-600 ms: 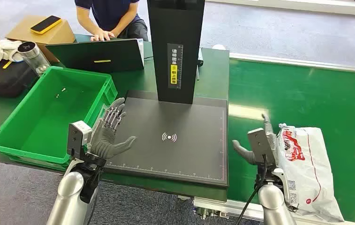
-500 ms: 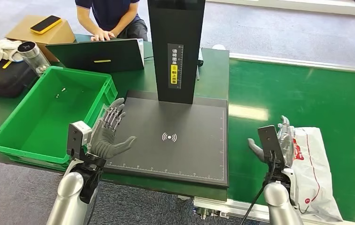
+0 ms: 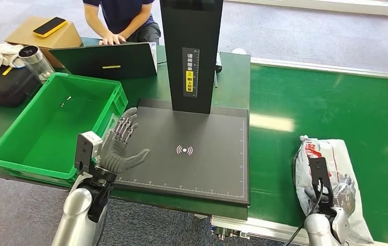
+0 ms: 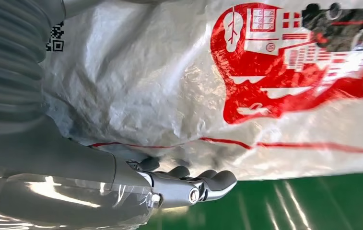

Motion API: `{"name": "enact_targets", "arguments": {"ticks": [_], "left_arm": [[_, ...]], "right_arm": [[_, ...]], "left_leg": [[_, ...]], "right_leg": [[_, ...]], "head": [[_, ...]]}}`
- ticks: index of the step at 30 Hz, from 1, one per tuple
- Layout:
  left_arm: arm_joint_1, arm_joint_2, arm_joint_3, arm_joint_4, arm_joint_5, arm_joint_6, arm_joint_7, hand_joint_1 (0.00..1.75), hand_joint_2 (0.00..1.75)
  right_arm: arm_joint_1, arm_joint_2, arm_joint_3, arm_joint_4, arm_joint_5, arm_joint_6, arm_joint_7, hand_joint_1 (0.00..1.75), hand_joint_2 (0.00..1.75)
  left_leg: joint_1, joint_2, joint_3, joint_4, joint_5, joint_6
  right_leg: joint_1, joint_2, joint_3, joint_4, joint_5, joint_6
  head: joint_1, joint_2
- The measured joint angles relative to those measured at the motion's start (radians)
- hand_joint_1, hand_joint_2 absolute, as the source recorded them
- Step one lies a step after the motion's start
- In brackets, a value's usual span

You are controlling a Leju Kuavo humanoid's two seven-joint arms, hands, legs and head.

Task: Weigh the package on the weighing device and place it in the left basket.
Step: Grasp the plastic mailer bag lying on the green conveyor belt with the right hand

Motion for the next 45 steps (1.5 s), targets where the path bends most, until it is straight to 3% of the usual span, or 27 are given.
{"name": "enact_targets", "arguments": {"ticks": [7,8,11,12,13,45], "left_arm": [[0.001,-0.008,0.003,-0.001,-0.013,-0.002,-0.001,0.0,1.75],[0.001,-0.01,0.003,-0.001,-0.014,0.0,-0.001,0.0,1.75],[0.002,-0.013,0.004,-0.001,-0.017,0.003,0.0,0.0,1.75],[0.003,-0.013,0.004,-0.001,-0.017,0.003,0.0,0.0,1.75],[0.003,-0.014,0.004,-0.001,-0.016,0.003,0.0,0.0,1.75],[0.007,-0.014,0.011,-0.001,-0.007,0.006,0.003,0.0,1.75]], "right_arm": [[0.015,0.005,-0.04,-0.002,0.143,0.214,0.114,0.0,1.75],[0.014,0.006,-0.042,-0.002,0.152,0.225,0.125,0.11,1.75],[0.012,0.008,-0.05,-0.001,0.165,0.245,0.141,1.34,1.75],[0.012,0.009,-0.051,-0.001,0.167,0.249,0.143,1.66,1.75],[0.012,0.01,-0.051,0.0,0.169,0.252,0.144,1.74,1.75],[0.001,0.014,-0.048,0.009,0.171,0.259,0.12,1.75,1.75]], "left_leg": [[0.0,0.0,0.001,0.0,0.0,0.0],[0.0,0.0,0.002,0.0,0.0,0.0],[0.0,0.0,0.002,0.0,0.0,0.0],[0.0,0.0,0.002,0.0,0.0,0.0],[0.0,0.0,0.002,0.0,0.0,0.0],[0.0,-0.001,0.003,0.001,0.0,0.002]], "right_leg": [[0.0,0.0,0.001,0.0,0.0,0.0],[0.0,0.0,0.001,0.0,0.0,0.0],[0.0,-0.001,0.002,0.0,0.0,0.0],[0.0,-0.001,0.002,0.0,0.0,0.0],[0.0,-0.001,0.002,-0.001,0.0,0.0],[0.0,-0.001,0.005,-0.002,0.001,0.002]], "head": [[0.0,0.0],[0.0,0.0],[0.0,0.0],[0.0,0.0],[0.0,0.0],[0.0,0.0]]}}
